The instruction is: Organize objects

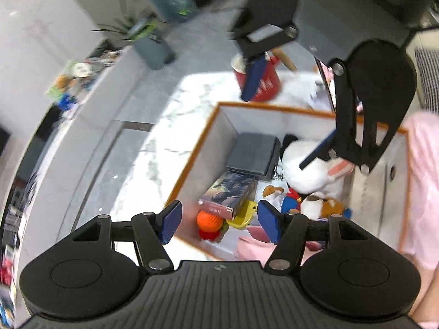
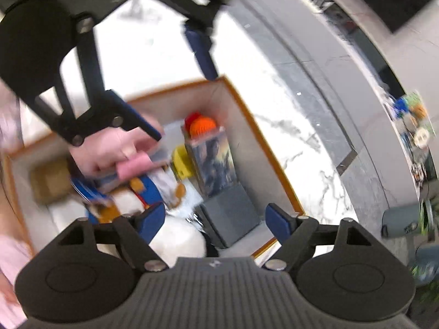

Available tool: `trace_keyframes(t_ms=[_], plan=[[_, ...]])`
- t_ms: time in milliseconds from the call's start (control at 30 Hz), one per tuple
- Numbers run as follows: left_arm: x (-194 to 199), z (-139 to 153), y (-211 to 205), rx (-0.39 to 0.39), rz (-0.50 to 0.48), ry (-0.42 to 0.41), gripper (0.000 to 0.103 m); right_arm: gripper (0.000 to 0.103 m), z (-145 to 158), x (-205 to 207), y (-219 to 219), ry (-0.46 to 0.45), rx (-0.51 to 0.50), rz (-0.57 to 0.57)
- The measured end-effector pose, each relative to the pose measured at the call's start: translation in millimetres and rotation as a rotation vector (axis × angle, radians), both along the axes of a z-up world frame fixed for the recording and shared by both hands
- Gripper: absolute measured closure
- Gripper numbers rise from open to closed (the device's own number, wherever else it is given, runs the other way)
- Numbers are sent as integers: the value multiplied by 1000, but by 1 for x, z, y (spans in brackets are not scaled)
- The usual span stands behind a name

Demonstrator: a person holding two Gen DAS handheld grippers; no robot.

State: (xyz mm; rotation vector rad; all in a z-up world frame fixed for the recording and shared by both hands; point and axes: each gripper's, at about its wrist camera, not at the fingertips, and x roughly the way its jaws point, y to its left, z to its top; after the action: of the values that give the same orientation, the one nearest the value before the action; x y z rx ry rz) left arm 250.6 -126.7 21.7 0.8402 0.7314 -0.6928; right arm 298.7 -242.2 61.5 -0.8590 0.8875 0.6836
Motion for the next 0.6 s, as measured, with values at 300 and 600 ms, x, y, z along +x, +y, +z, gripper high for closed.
trace_keyframes(t_ms=[300,600], plan=[[-84,57,44,-332,244,-85,29,11,48,-63,-12,-118,341,-340],[-203,52,62,-625,403,-331,13,6,38,-175,-20,-370,627,-525]])
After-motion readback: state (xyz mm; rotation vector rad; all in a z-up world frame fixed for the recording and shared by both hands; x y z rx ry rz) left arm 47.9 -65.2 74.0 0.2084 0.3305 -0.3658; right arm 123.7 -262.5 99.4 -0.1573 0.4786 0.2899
